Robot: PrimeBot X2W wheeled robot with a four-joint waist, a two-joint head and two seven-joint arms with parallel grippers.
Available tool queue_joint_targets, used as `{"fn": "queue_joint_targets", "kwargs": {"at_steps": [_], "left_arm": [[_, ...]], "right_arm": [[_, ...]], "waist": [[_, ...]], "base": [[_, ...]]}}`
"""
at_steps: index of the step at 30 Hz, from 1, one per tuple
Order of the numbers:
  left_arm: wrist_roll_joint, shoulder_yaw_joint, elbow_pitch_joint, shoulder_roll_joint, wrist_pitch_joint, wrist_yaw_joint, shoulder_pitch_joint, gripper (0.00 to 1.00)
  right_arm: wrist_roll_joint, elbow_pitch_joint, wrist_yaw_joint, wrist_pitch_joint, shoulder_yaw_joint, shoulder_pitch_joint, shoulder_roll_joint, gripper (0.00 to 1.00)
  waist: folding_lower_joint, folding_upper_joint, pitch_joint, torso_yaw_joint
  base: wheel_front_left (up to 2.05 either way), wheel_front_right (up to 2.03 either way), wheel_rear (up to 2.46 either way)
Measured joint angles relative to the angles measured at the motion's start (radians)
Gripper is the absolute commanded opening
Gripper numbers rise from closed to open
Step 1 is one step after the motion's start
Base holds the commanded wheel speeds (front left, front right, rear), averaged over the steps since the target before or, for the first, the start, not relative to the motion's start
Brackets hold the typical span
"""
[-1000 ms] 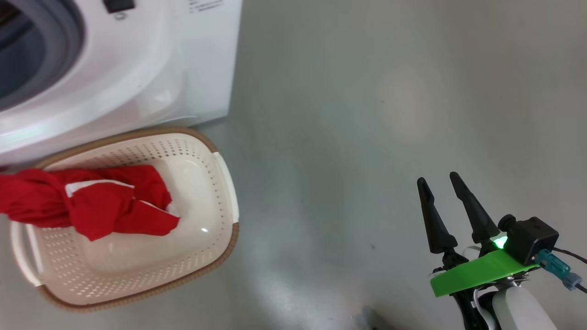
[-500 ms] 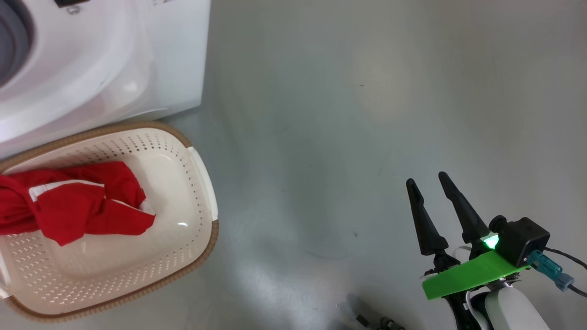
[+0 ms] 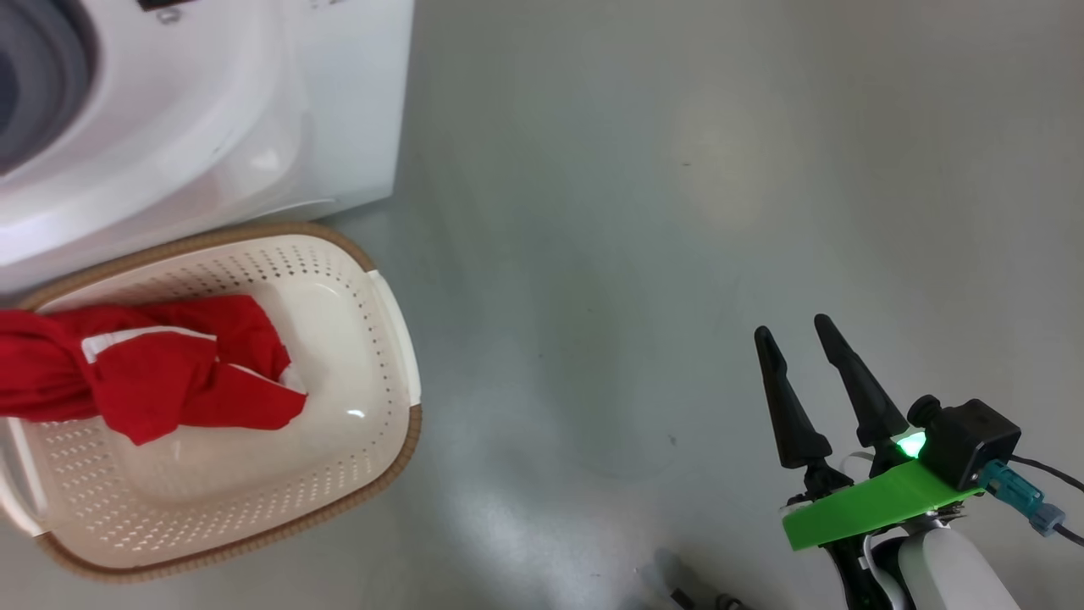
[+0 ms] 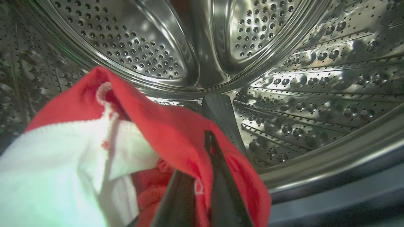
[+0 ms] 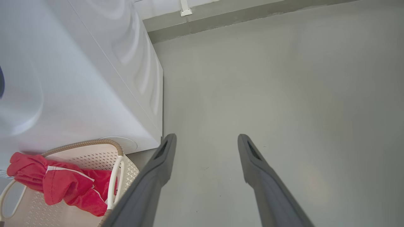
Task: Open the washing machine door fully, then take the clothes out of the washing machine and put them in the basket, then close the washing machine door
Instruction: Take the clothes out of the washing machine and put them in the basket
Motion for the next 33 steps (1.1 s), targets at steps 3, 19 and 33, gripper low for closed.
{"fn": "queue_joint_targets", "kwargs": {"at_steps": [3, 19, 33], "left_arm": [[-0.013, 0.01, -0.072, -0.019, 0.0, -0.007, 0.05, 0.0], [-0.066, 0.094, -0.525, -0.18, 0.0, -0.018, 0.364, 0.0], [-0.067, 0.107, -0.891, -0.278, 0.0, -0.018, 0.64, 0.0]], "right_arm": [[-0.004, 0.001, 0.0, 0.0, -0.008, 0.0, 0.0, 1.0], [-0.041, 0.017, 0.0, 0.0, -0.073, 0.0, 0.0, 1.0], [-0.057, 0.024, 0.0, 0.0, -0.108, 0.027, -0.001, 1.0]], "waist": [[0.0, 0.0, -0.011, 0.012], [0.0, 0.0, -0.097, 0.106], [0.0, 0.0, -0.194, 0.174]], "base": [[0.0, 0.0, 0.0], [0.0, 0.0, 0.0], [0.0, 0.0, 0.0]]}}
